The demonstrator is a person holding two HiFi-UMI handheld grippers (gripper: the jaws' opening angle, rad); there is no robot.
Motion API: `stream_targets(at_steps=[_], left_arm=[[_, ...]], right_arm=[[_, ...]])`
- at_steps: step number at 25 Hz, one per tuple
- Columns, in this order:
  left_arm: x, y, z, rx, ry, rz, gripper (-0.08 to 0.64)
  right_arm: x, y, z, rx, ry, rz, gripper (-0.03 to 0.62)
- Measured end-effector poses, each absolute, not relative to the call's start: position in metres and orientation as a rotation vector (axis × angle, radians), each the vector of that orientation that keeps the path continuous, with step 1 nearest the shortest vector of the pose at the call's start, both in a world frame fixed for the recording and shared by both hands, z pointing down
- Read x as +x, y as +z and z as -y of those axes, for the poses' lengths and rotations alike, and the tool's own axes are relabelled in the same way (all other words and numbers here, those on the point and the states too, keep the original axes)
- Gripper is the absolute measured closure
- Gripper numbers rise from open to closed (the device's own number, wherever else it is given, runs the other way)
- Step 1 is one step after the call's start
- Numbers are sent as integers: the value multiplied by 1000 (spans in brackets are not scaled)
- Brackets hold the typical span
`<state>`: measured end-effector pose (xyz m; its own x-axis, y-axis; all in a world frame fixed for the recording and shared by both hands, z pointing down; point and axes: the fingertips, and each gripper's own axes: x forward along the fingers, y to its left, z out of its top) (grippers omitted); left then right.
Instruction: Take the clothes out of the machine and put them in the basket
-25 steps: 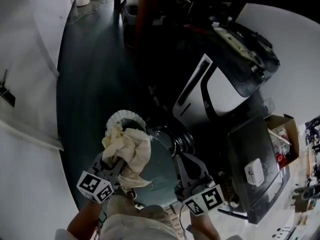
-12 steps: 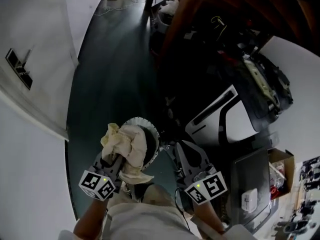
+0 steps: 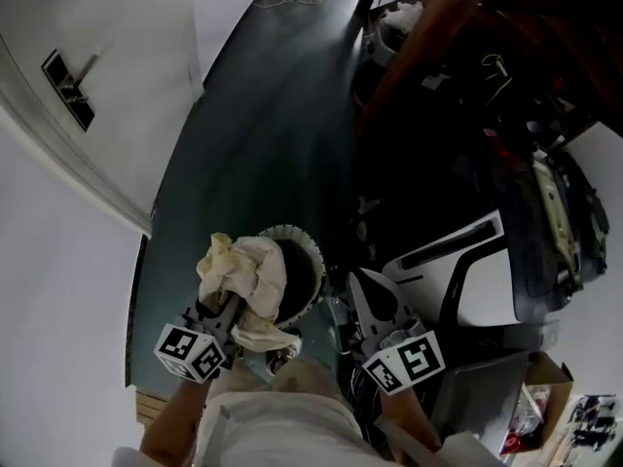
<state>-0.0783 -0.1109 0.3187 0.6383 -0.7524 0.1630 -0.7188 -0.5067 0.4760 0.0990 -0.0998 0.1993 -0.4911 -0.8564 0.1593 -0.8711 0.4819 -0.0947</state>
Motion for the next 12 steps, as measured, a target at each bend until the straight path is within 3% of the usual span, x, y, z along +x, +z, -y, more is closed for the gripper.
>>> stream_targets(at_steps=[12], left_arm=[[-8, 478, 152, 2240, 111, 1090, 425]], right_arm=[[112, 326, 116, 1407, 435, 2549, 578]])
